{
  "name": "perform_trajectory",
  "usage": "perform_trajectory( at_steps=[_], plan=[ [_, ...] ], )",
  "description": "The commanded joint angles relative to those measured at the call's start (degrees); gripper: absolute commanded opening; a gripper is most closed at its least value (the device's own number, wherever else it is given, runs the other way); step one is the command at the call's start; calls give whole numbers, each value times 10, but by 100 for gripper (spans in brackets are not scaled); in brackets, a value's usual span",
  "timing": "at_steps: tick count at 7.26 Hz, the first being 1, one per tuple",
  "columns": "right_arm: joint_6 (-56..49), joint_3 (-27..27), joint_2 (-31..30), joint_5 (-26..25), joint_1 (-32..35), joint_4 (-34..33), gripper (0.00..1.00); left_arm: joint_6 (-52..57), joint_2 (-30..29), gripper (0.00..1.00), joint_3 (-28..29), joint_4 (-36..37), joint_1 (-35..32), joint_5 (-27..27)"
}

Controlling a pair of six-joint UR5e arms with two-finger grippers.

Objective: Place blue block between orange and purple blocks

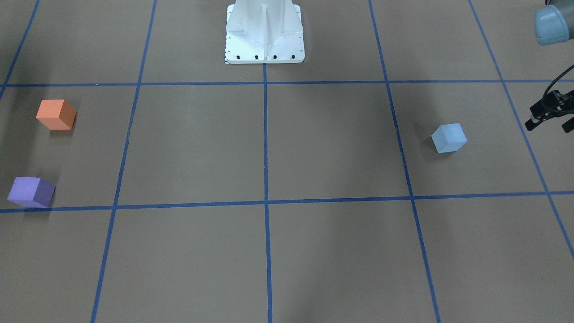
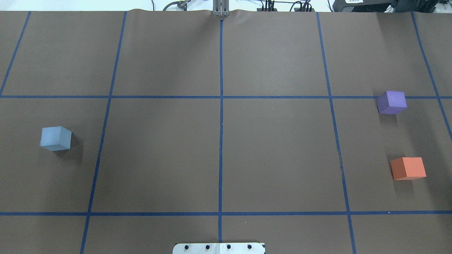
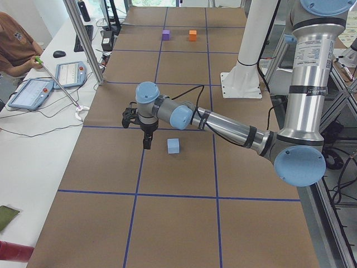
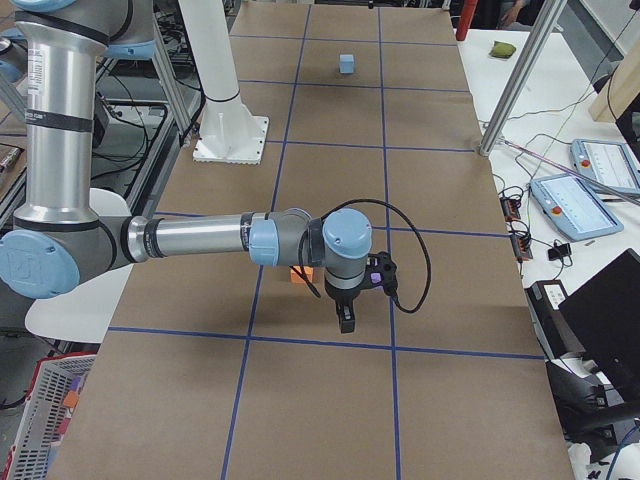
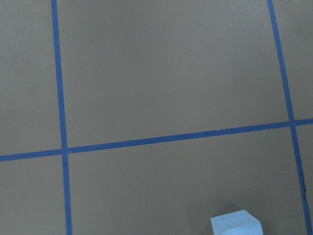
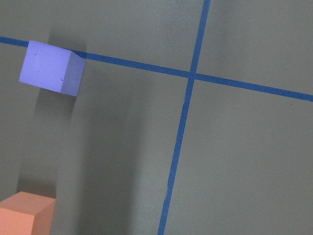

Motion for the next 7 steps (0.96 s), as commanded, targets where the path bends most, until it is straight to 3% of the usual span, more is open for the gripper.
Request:
perform_trajectory(
  at_steps=[1,3,7],
  plan=[
    [0,9,-1,-1,0,0,100,-195,32,100,1,-125,101,71],
    [0,8,-1,-4,0,0,100,-244,33,100,4,-134,187,151],
    [0,9,-3,-4,0,0,100,-240,38,100,16,-134,230,158]
  ],
)
